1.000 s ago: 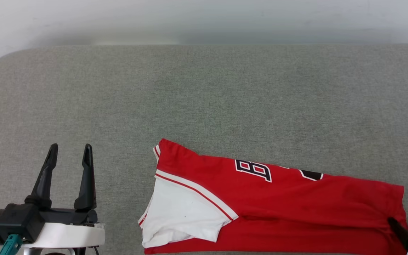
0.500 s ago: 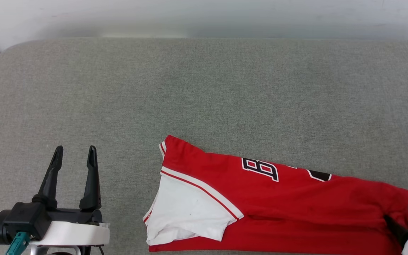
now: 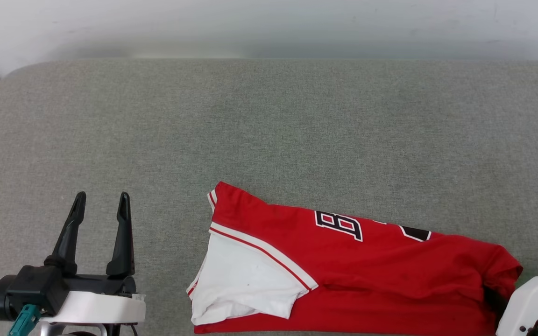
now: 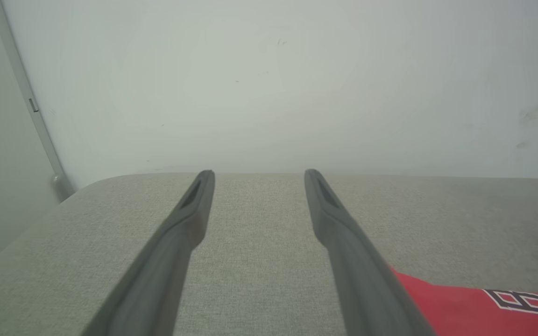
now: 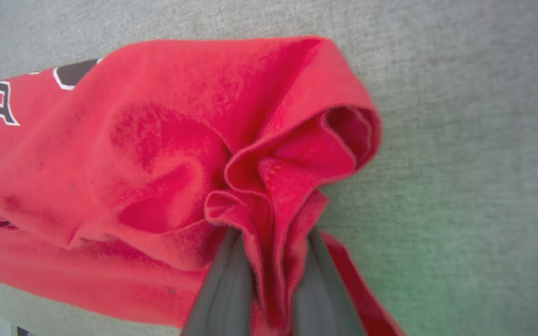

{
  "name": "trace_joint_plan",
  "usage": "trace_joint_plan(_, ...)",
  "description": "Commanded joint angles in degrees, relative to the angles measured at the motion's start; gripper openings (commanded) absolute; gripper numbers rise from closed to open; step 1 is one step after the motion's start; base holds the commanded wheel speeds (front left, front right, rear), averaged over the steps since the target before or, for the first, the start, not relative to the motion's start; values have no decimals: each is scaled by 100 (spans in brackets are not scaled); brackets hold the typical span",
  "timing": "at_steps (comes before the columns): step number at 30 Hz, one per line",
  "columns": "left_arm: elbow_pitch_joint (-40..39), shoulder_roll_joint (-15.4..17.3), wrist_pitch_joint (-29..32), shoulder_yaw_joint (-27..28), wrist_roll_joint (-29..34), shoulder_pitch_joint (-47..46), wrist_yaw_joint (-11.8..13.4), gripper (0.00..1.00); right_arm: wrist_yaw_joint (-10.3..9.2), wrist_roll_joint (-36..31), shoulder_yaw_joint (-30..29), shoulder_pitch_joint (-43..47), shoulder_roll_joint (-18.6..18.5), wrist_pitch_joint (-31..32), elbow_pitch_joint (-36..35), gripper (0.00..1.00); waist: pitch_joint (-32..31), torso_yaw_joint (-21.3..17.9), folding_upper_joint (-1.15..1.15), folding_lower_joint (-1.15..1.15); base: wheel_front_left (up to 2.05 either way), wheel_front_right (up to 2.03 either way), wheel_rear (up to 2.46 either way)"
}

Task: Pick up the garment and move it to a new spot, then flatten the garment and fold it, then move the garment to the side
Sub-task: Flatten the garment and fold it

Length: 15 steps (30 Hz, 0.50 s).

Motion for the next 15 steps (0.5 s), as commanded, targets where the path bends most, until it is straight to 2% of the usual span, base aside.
trace_joint_plan(1, -5, 38, -26, 4, -12, 19, -5, 100, 25, -42, 145, 35, 171, 12, 182, 0, -8, -14, 0, 0, 0, 0, 0)
trace_joint_plan(8, -3, 81, -26, -13, -19, 62, -6, 100, 13, -350, -305, -118, -148, -345, 244, 0, -26, -98, 0, 0, 0, 0, 0)
trace_joint_plan(15, 10, 121, -26, -40, -27, 36, -6, 100, 17, -815, -1082, -450, -441, -683, 445, 0, -23, -194, 0, 0, 0, 0, 0)
